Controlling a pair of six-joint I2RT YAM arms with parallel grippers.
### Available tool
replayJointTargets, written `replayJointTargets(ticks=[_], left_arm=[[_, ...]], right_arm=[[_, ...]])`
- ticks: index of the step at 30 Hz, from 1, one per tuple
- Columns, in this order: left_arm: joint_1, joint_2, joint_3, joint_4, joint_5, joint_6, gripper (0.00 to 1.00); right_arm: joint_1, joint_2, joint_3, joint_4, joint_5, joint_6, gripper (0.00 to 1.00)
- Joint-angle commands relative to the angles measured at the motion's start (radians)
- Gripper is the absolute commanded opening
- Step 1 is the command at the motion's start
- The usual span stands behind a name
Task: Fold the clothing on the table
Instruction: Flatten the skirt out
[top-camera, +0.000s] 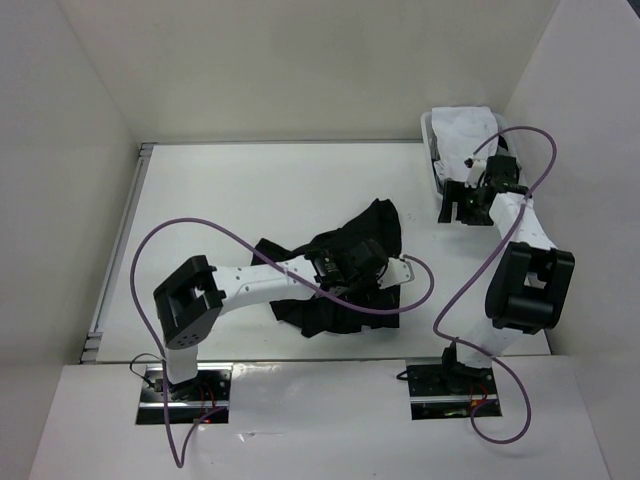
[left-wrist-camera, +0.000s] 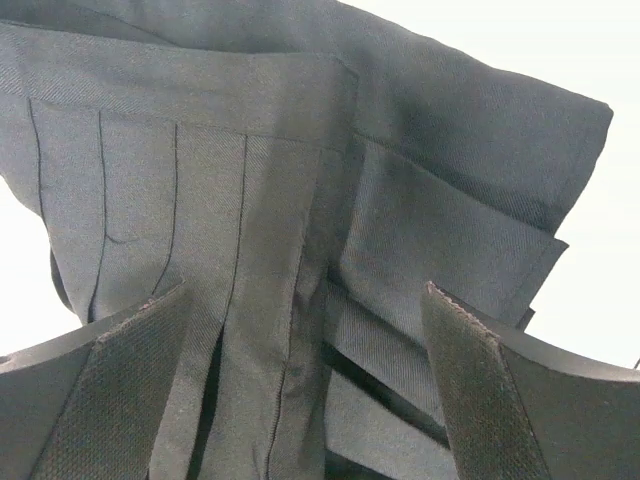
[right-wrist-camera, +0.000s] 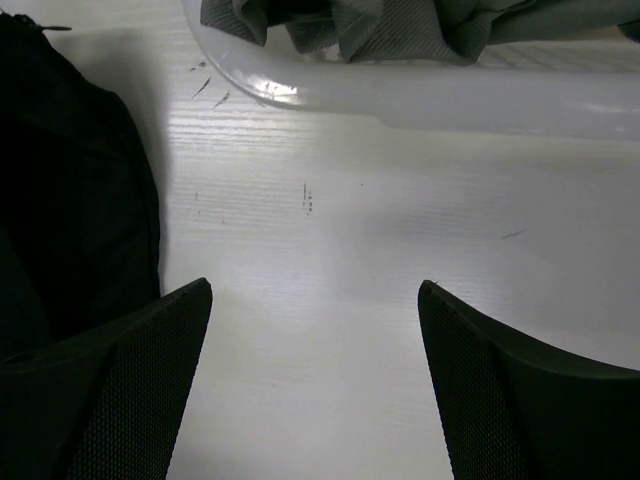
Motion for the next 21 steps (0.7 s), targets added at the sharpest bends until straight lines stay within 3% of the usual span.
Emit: replayJointTargets(ticks=[1,21], left_arm=[[0.001,0.01,-0.004,0.072,-0.021,-0.036,1.0],[0.001,0.089,0.016,0.176,-0.07,-0.027,0.98]], right_arm=[[-0.003,-0.066,-0.02,-0.021,-0.039,-0.012,0.88],[-0.003,-0.148,-0.098,-0.041,-0.057,-0.012,0.88]])
